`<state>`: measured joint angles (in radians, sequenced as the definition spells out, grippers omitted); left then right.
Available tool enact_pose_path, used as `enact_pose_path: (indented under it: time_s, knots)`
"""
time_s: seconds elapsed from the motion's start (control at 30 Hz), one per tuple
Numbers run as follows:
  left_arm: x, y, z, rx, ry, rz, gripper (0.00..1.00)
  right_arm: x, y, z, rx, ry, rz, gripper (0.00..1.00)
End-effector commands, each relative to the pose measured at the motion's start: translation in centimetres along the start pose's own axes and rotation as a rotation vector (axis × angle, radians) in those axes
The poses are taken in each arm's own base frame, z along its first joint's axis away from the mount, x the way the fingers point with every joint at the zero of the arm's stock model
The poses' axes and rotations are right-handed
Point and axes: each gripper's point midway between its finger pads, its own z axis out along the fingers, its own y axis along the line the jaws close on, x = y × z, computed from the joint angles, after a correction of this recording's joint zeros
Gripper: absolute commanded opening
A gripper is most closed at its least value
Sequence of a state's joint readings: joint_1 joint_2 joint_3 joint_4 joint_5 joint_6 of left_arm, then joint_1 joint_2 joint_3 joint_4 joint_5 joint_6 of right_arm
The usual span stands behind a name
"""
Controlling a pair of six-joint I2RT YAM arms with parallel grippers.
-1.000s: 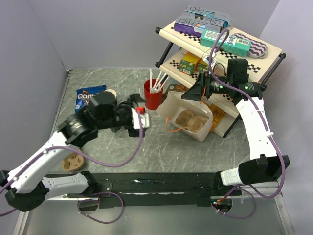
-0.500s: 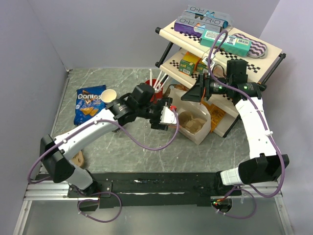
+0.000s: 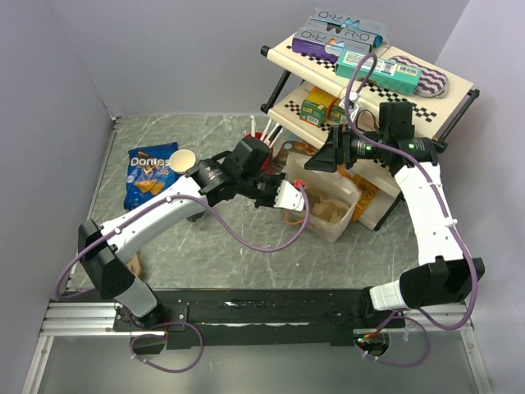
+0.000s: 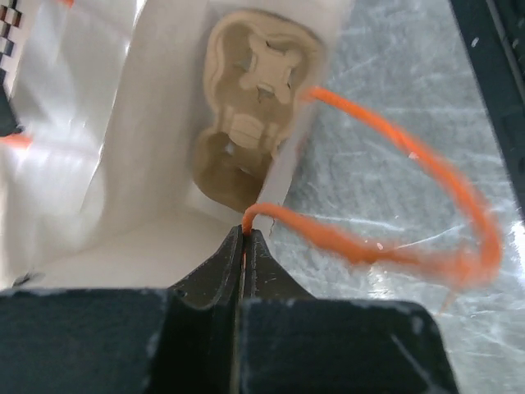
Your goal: Pack the takeout coffee
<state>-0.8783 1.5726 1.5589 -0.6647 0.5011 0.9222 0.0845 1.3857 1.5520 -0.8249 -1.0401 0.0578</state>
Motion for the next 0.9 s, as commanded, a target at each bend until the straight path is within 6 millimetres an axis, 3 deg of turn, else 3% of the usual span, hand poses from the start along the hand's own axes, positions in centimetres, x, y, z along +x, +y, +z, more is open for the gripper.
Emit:
enact_pose_path:
  time_s: [0.0,0.13,0.23,0.33,0.47,0.53,0.57,0.73,0.87]
  knots:
    - [-5.1,0.9,-2.8,-0.011,-0.107,-0.064,0.01,-2.1,-1.5,-1.6,0.174,-0.019,-0.179,0.99]
    - [-6.3,1.3,-4.8,-0.055,-0.112,-0.108,0.01,-2.7,-1.4,-3.1,0.236,0.04,-0.328,1.0]
    - [-6.2,1.3,-5.7,-0.071,-0.087,-0.11,0.01,-3.8,-0.6,-3.7,0.245,0.051,-0.415,1.0]
    - [-5.7,1.4,-6.3,-0.097,-0.055,-0.119,0.01,-3.5,0.3,-3.5,0.229,0.087,-0.492,1.0]
    - [-6.1,1.7,-6.9,-0.12,-0.059,-0.149,0.01,0.1,3.0,-1.3,0.096,0.209,-0.587,1.0]
    - [-6.2,1.9,-7.1,-0.135,-0.06,-0.153,0.01,1.4,3.0,-0.3,0.09,0.274,-0.645,1.0]
    - [-6.2,2.0,-7.0,-0.141,-0.06,-0.162,0.01,2.5,4.2,0.4,0.051,0.312,-0.676,1.0]
    - [-5.1,1.9,-6.9,-0.154,-0.017,-0.187,0.01,3.1,4.5,1.2,0.057,0.373,-0.772,1.0]
    - [-4.5,1.8,-7.8,-0.205,-0.008,-0.186,0.01,3.3,4.5,0.9,0.03,0.389,-0.739,1.0]
